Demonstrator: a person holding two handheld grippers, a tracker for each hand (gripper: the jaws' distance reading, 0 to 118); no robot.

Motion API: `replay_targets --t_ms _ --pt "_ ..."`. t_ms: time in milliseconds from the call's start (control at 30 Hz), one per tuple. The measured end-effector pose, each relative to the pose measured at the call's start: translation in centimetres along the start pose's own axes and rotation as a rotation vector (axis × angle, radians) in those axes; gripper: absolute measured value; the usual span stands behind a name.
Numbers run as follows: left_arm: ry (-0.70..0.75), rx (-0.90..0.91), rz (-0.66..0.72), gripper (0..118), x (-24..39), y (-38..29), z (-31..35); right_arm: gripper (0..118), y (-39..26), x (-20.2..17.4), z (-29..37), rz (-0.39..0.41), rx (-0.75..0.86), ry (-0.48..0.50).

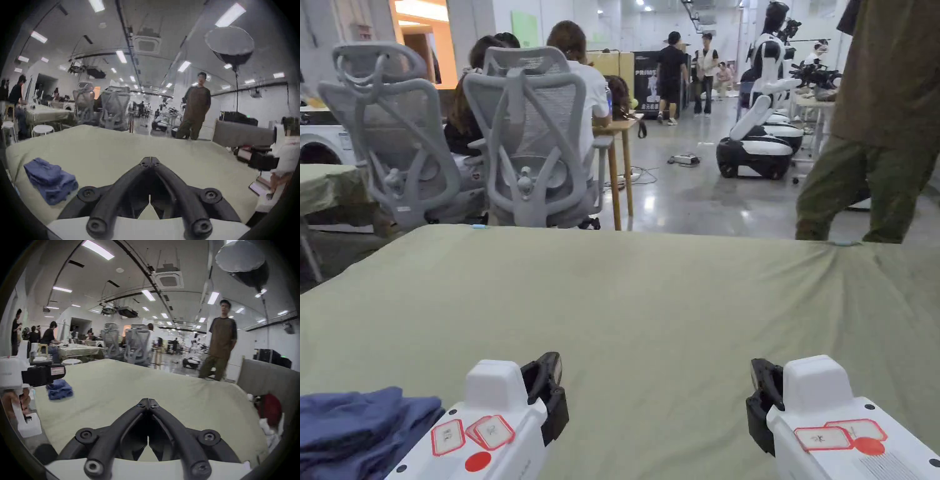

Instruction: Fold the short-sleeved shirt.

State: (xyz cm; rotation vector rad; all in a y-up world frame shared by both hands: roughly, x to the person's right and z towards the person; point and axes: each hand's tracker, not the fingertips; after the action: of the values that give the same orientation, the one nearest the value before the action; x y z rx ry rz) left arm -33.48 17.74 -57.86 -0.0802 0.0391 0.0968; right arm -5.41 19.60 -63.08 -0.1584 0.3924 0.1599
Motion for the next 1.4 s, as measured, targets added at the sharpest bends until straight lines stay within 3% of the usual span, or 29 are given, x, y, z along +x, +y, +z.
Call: replay_targets --t_ms 67,267,1167,1233,1267,1300,1367,1400 --pt "0.0 -0.017 -0.08 0 2.8 -1.2 0.3 0 -1.7 1.6 2.0 -0.014 -0.006 -0.065" --pt "0.011 0.028 -0.11 0 7.2 -2.5 2.6 0 -4.7 3.4 6.7 -0.072 -0.019 -0.192" --pt "0.045 0.031 -0.078 0 7.4 -4.3 0.0 0 -4.1 5.1 4.6 -0.086 0.02 -0.264" --pt "0.042 0.032 -0.074 0 7.3 -4.3 0.0 6 -4.1 5.0 4.4 -0.079 0.024 -0.263" --pt "0.035 0.033 -0.068 3 7.7 -4.0 0.3 16 -4.1 5.0 4.3 -0.076 0.026 -0.262" --pt "0.028 0.031 -0.066 25 7.8 -3.9 0.2 46 -4.3 4.9 4.3 -0.076 0.027 -0.26" --pt "0.023 0.019 -0.082 99 8.0 -3.8 -0.1 110 -4.3 5.2 3.8 -0.089 0.014 -0.242" --pt "0.023 0.01 -0.088 118 8.1 -3.7 -0.3 118 -4.5 5.3 3.6 -0.095 0.01 -0.241"
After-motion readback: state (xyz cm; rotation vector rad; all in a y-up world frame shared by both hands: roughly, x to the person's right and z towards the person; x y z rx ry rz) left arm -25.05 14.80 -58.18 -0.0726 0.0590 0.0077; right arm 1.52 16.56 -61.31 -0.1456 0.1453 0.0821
